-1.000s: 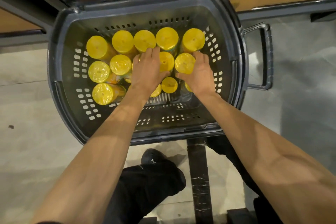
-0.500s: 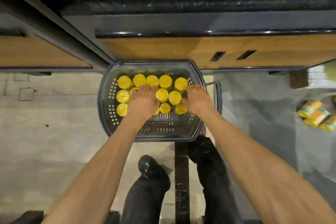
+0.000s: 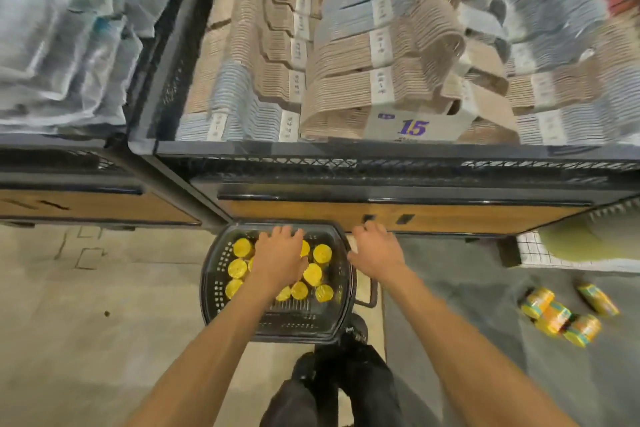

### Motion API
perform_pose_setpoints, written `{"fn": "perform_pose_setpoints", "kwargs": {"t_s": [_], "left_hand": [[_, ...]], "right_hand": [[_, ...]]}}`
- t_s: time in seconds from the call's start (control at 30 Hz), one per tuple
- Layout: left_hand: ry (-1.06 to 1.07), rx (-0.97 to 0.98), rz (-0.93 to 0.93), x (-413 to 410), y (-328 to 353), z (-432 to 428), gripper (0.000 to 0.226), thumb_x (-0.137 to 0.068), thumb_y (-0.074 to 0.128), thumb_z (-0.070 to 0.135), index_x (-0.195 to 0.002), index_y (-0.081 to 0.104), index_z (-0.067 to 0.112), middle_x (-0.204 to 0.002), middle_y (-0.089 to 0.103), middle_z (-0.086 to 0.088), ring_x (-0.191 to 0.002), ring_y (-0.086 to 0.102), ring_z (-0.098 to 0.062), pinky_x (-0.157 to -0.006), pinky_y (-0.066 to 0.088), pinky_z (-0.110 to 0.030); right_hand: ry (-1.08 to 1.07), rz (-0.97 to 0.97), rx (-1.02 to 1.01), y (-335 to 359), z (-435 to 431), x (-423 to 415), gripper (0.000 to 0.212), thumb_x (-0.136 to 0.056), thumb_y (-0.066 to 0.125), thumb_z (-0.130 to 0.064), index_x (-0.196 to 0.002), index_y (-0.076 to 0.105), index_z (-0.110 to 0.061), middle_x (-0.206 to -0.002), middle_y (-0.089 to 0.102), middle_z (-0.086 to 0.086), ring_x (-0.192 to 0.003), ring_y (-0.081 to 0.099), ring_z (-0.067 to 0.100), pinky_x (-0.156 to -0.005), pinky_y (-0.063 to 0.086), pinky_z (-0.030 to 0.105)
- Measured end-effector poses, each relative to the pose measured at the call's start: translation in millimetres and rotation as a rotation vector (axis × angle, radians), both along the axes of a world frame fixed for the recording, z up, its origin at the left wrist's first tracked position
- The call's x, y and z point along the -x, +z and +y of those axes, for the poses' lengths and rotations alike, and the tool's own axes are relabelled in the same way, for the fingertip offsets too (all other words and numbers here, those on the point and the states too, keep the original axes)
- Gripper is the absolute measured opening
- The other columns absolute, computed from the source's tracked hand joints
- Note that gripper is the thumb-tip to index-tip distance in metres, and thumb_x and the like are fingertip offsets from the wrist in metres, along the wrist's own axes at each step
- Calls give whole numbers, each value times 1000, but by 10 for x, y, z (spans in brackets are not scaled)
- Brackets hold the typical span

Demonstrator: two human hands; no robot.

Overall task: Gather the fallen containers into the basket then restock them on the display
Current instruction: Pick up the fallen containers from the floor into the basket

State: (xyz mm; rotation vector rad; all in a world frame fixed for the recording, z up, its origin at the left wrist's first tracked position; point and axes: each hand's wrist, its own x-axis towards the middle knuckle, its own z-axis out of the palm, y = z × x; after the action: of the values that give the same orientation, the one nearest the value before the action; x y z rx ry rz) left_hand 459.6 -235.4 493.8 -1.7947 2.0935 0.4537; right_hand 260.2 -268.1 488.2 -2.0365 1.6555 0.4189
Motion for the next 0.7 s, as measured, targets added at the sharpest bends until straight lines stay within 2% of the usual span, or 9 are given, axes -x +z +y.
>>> {"fn": "perform_pose_setpoints", "kwargs": {"t_s": [0.17, 0.3, 0.4, 0.53, 0.7], "left_hand": [[-82, 5, 18, 184, 468, -132, 53, -96, 48, 46, -139, 41, 16, -137, 48, -9, -130, 41, -31, -104, 36, -50], [-185, 40, 13, 314, 797, -165, 53, -93, 50, 47, -136, 44, 16, -138, 47, -9, -131, 40, -31, -105, 33, -51], [-297, 79, -2, 483, 1040, -187, 56, -93, 53, 48, -138, 41, 18, -138, 47, -9, -131, 41, -32, -105, 35, -52], [-432, 119, 53, 871, 1354, -182, 54, -93, 55, 43, -139, 41, 19, -140, 46, -10, -131, 40, -33, -106, 34, -53], [-598, 198, 120, 1500, 1656, -74, 51, -92, 53, 47, -135, 46, 19, -136, 50, -10, -128, 44, -33, -105, 36, -52]], "right_hand": [[-94, 34, 63, 507, 25, 257, 54, -92, 57, -46, -135, 49, -13, -137, 49, 12, -130, 41, 32, -104, 39, 48], [-199, 37, 135, 890, 216, 443, 50, -93, 56, -37, -135, 47, -11, -137, 46, 13, -130, 41, 33, -104, 39, 48], [-294, 33, 183, 1134, 425, 601, 51, -94, 54, -39, -136, 46, -12, -138, 45, 12, -130, 40, 33, -104, 38, 48], [-412, 19, 214, 1376, 780, 920, 49, -94, 54, -38, -135, 46, -11, -136, 46, 13, -129, 42, 34, -104, 39, 49], [-555, 39, 221, 1559, 1218, 1399, 47, -94, 55, -38, -132, 48, -9, -133, 47, 15, -126, 42, 35, -101, 41, 50]]}}
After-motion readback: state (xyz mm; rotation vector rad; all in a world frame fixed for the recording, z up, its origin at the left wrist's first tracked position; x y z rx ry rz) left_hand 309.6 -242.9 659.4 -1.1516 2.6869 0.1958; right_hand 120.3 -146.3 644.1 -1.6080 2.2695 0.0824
